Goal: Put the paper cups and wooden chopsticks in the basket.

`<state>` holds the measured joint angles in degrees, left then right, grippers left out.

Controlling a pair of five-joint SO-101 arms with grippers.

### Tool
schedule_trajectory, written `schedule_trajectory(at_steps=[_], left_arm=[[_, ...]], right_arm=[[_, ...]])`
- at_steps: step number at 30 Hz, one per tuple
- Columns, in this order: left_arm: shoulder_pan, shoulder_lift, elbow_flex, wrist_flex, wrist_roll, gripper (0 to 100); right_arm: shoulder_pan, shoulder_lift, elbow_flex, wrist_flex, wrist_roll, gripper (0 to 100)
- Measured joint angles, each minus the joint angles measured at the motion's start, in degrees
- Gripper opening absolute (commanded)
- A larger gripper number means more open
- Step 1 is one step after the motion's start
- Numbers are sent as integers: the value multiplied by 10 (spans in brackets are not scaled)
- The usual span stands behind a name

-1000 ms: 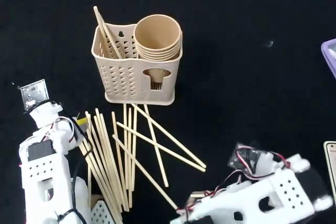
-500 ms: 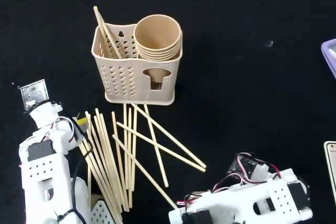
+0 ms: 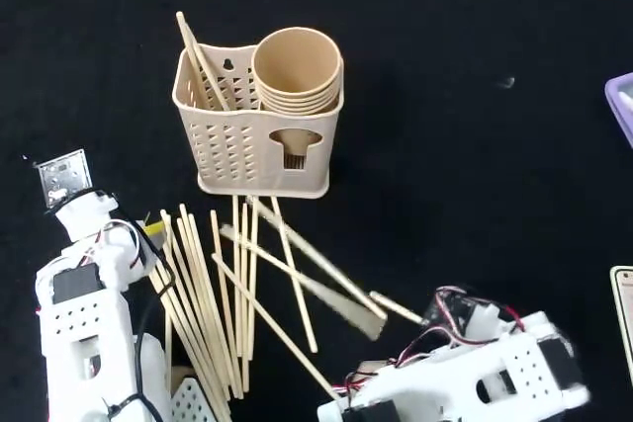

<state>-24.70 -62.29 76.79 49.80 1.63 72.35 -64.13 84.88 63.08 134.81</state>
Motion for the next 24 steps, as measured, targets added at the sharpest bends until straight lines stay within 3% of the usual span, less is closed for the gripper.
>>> schedule_trajectory(at_steps=[8,14,20,24], left_arm=[[0,0,0,0,0,292],[0,0,0,0,0,292],[0,0,0,0,0,292],[0,0,0,0,0,292]], right_arm=[[-73,-2,-237,318,-2,11],[-178,6,-331,360,-77,11],[-355,9,-410,353,-254,11],[-514,11,-440,246,-462,11]])
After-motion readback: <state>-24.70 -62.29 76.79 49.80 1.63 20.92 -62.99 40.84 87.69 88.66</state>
